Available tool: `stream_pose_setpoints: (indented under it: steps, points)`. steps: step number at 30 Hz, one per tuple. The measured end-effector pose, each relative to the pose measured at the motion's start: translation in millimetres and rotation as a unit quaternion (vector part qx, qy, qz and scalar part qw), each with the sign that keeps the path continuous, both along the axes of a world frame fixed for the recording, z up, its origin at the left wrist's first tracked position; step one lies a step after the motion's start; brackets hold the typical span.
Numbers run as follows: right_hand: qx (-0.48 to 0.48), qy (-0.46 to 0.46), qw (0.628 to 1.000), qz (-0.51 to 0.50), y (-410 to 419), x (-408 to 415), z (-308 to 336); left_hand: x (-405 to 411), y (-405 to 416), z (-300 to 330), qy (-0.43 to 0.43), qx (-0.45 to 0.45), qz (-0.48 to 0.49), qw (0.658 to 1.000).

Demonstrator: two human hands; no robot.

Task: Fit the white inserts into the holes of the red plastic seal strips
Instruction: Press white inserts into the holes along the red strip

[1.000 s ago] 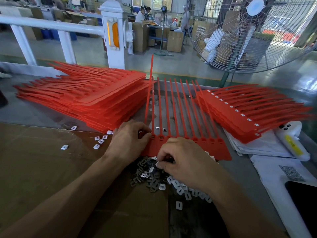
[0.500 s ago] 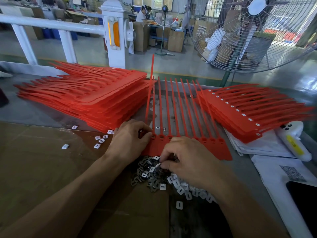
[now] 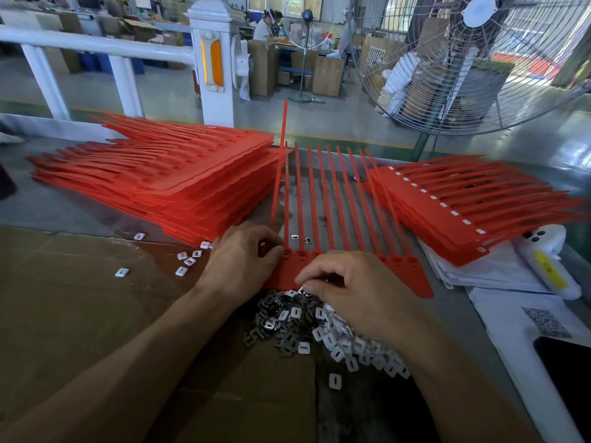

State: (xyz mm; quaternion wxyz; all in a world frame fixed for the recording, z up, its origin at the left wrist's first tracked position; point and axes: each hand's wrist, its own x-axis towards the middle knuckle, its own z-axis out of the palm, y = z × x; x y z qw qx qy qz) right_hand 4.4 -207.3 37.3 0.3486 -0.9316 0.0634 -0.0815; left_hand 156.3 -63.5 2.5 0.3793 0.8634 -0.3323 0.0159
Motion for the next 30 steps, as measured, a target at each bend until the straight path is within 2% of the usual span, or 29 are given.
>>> stream_pose_setpoints:
  steps: [7, 14, 20, 30]
  points:
    - [0.078, -0.043, 0.995, -0.034, -7.0, 1.3, -2.9, -0.9, -1.0, 0.5, -0.001, -0.010, 0.003, 1.000]
    - [0.114, -0.108, 0.975, -0.156, -23.9, -1.0, -6.2, -0.8, 0.1, 0.3, 0.007, -0.014, -0.003, 1.000]
    - [0.056, -0.101, 0.954, -0.275, -61.3, -2.7, -19.6, 0.0, 0.3, -0.4, 0.011, -0.009, -0.004, 1.000]
    - [-0.025, -0.070, 0.958, -0.278, -71.3, 7.5, -32.5, 0.0, 0.3, -0.8, 0.006, -0.010, -0.001, 1.000]
